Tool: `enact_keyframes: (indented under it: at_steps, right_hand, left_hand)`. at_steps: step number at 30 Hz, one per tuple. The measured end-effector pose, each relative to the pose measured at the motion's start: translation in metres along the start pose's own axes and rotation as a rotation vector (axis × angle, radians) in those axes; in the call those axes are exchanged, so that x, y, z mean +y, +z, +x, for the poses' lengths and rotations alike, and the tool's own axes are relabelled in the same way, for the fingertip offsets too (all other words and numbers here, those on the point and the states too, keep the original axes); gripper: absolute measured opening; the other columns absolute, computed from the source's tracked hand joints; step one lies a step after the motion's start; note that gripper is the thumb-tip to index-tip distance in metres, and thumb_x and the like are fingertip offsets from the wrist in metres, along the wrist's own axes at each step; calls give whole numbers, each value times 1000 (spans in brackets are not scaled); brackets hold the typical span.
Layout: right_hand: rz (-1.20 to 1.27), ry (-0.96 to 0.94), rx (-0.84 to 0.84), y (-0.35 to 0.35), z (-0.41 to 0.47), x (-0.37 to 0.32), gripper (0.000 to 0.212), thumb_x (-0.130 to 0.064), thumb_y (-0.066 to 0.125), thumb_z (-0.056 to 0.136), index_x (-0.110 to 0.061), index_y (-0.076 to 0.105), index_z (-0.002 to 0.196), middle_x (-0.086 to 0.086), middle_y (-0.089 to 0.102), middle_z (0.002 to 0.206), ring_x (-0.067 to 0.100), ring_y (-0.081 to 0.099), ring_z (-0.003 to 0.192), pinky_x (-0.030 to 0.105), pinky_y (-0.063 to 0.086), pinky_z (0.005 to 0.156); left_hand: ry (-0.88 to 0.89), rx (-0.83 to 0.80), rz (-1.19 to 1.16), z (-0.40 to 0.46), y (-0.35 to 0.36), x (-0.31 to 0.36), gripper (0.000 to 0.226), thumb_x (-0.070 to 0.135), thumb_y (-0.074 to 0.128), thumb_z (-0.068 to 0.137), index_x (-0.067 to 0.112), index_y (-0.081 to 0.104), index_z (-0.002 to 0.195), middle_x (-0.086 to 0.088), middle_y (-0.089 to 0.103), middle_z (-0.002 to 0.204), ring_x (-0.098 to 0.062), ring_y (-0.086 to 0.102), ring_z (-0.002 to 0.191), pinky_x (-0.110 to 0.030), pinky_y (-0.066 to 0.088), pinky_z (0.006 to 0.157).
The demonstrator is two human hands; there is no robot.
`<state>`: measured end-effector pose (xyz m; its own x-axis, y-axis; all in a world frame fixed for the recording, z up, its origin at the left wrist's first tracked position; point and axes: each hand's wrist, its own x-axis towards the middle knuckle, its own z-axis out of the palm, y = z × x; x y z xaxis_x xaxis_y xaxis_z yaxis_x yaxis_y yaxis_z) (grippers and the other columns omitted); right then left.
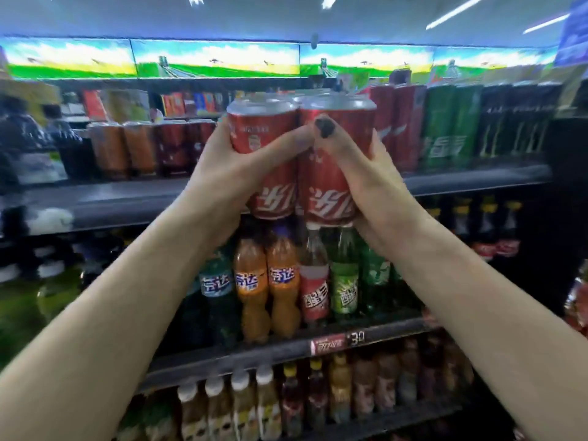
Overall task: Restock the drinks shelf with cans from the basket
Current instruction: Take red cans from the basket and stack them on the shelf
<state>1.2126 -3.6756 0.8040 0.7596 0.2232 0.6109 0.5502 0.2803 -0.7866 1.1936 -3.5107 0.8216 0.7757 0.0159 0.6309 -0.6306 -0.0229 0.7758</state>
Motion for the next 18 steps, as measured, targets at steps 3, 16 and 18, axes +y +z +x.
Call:
enact_keyframes:
  at_steps: [3,16,18]
  right_hand:
    - [-39,37,-47,-8,57,-7,59,-49,77,86,-27,54,136,7,72,125,26,73,110,51,57,96]
    - [-61,251,-129,-16,167,56,107,-67,87,60,-25,43,148,12,74,120,32,76,100,57,60,88]
    - [-64,273,-157,-19,173,60,91,-60,81,76,-20,43,148,13,75,118,30,77,97,53,62,85]
  left_hand:
    - [2,4,-15,41,3,6,36,29,83,83,15,72,114,-11,79,110,-27,77,102,-43,63,87]
    - [-259,-1,-39,132,-24,-55,52,38,72,96,12,61,140,-18,73,126,-36,73,114,-54,60,91]
    - [-338,-28,-2,135,-28,-57,56,44,70,96,16,58,143,-14,74,127,-32,74,113,-48,63,86]
